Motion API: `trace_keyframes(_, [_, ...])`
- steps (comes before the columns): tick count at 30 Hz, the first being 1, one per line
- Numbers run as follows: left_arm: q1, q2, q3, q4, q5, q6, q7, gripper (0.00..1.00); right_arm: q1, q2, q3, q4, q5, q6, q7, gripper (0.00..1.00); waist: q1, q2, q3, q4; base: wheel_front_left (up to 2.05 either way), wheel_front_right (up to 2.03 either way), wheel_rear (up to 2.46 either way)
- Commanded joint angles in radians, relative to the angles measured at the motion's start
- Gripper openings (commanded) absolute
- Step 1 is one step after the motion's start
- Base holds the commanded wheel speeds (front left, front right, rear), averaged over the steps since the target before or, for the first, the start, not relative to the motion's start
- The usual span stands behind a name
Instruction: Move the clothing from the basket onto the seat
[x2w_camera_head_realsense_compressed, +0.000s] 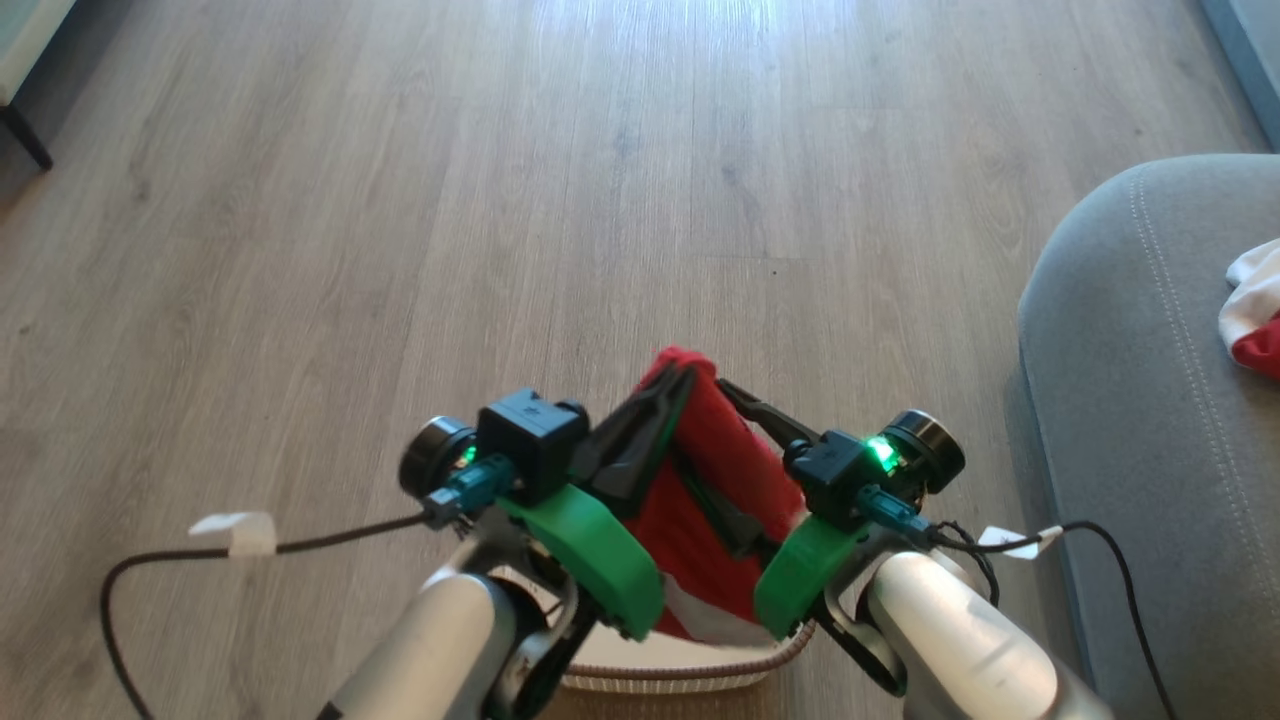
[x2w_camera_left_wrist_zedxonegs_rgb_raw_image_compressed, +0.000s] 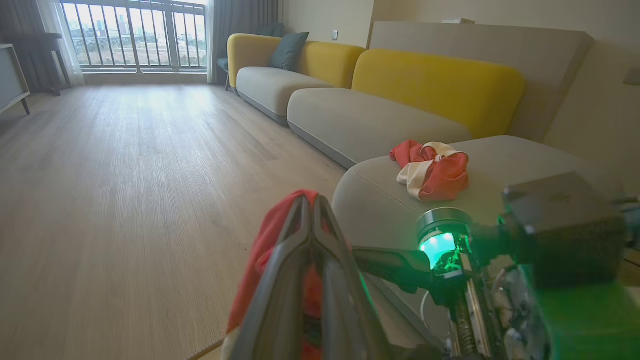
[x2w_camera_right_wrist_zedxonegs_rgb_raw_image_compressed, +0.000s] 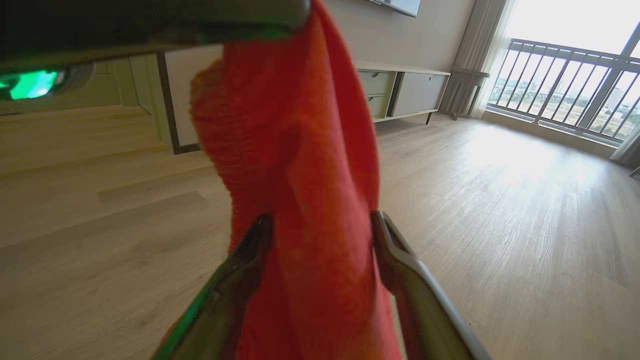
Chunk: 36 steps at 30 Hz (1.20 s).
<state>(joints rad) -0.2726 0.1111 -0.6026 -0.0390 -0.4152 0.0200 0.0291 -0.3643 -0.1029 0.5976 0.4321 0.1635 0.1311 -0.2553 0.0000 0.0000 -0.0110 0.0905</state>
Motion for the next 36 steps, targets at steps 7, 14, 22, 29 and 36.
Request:
trace_keyframes(7, [-0.049,0.000,0.029,-0.047,-0.001,0.009,0.006,0.00,-0.033,-0.014,-0.003,-0.021,0.059,0.000,-0.006,0.00,0.0000,0.0000,0.005,-0.005,0.00,0.00,0.00])
trace_keyframes(14, [-0.028,0.001,0.037,-0.019,-0.024,-0.005,-0.051,1.00,-0.003,-0.052,-0.058,-0.068,0.071,0.000,-0.006,0.00,0.0000,0.0000,0.011,-0.039,0.00,0.00,0.00])
trace_keyframes(22, [0.022,-0.011,0.021,0.151,-0.031,-0.046,-0.215,1.00,0.035,-0.121,-0.157,-0.126,0.077,0.000,-0.006,0.00,0.0000,0.0000,0.015,-0.152,0.00,0.00,0.00])
trace_keyframes(29, [0.022,-0.040,-0.016,0.258,-0.017,-0.065,-0.276,1.00,0.033,-0.162,-0.213,-0.171,0.068,0.000,-0.006,0.00,0.0000,0.0000,0.023,-0.279,0.00,0.00,0.00])
trace_keyframes(36, [-0.001,-0.057,-0.050,0.287,-0.002,-0.066,-0.290,1.00,0.058,-0.206,-0.280,-0.202,0.066,0.000,-0.006,0.00,0.0000,0.0000,0.036,-0.389,0.00,0.00,0.00])
